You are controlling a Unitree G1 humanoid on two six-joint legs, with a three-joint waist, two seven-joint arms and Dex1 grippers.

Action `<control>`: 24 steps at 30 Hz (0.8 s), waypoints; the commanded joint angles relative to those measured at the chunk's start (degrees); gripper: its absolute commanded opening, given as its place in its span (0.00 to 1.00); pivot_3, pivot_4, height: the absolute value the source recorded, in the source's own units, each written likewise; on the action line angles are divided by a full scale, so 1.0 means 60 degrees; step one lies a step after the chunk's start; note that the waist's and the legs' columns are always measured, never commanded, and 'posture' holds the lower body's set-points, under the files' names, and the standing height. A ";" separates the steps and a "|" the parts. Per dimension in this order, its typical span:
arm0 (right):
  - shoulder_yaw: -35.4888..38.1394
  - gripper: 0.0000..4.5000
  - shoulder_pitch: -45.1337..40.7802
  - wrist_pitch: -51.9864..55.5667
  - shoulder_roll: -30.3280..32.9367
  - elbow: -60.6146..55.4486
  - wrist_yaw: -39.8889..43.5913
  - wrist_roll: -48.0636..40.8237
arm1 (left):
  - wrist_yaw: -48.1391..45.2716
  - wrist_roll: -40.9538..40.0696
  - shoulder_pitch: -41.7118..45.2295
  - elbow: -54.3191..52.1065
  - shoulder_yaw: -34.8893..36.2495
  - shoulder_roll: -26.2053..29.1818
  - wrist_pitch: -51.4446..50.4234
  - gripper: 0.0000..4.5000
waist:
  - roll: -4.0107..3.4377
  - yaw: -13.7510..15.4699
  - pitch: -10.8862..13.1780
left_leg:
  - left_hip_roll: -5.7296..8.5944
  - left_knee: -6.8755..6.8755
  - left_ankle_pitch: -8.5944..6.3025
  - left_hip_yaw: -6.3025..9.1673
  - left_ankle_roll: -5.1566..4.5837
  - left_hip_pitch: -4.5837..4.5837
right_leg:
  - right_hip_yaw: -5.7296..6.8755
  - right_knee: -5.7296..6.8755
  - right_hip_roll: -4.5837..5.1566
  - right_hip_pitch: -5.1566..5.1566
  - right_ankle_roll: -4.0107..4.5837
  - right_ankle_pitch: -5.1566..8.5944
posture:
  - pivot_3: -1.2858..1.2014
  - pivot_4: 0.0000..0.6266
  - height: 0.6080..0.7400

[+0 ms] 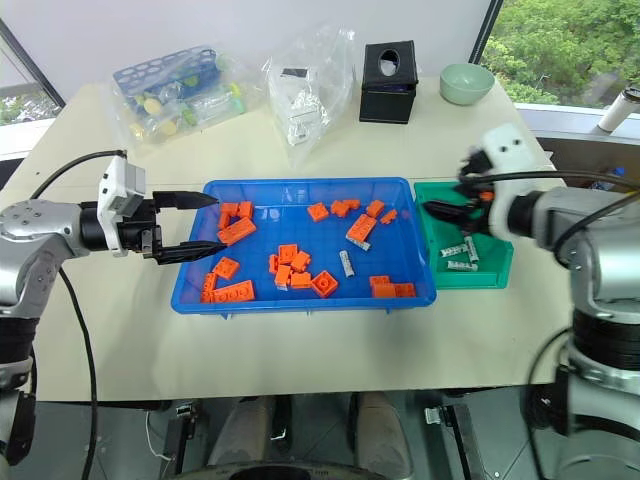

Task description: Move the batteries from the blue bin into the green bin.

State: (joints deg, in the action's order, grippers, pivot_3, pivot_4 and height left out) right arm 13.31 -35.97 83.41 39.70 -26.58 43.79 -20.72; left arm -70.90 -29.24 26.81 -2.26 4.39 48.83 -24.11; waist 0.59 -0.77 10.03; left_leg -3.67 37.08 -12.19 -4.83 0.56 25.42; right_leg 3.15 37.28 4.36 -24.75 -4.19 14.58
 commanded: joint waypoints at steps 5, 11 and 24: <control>-0.0986 0.76 0.0196 0.1516 -0.2475 -0.0671 -0.2095 -0.0204 | 0.0041 -0.0033 0.0049 -0.0356 0.0042 -0.0009 0.0028 1.00 | 0.0001 0.0055 -0.0001 | 0.0015 0.0017 0.0000 0.0000 0.0000 0.0013 | 0.0003 0.0002 0.0024 0.0004 0.0000 0.0000 | 0.52 0.24 0.97; -0.1494 0.76 0.0209 0.1494 -0.3138 0.0143 -0.2944 -0.0159 | 0.0057 -0.0049 0.0052 -0.0461 0.0065 0.0010 -0.0014 1.00 | 0.0001 0.0013 -0.0001 | 0.0021 0.0017 0.0001 -0.0003 -0.0001 0.0009 | 0.0003 -0.0003 0.0029 0.0010 0.0000 0.0000 | 0.52 0.24 0.97; -0.3207 0.25 0.0940 -0.0424 -0.2643 0.1479 -0.3035 -0.0049 | 0.0040 -0.0100 0.0176 -0.0516 0.0064 0.0019 -0.0115 1.00 | 0.0012 0.0008 -0.0008 | 0.0018 0.0011 0.0001 -0.0001 -0.0001 -0.0001 | 0.0004 -0.0002 0.0022 0.0015 -0.0002 -0.0001 | 0.52 0.24 0.97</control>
State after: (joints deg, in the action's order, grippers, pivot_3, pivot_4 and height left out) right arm -5.00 -31.16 81.62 23.09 -18.49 25.21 -21.01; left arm -70.75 -29.27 26.73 -3.93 3.78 48.54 -24.79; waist 0.67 -0.73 9.99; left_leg -3.56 37.15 -12.19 -4.84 0.56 25.42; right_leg 3.17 37.26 4.49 -24.66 -4.21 14.58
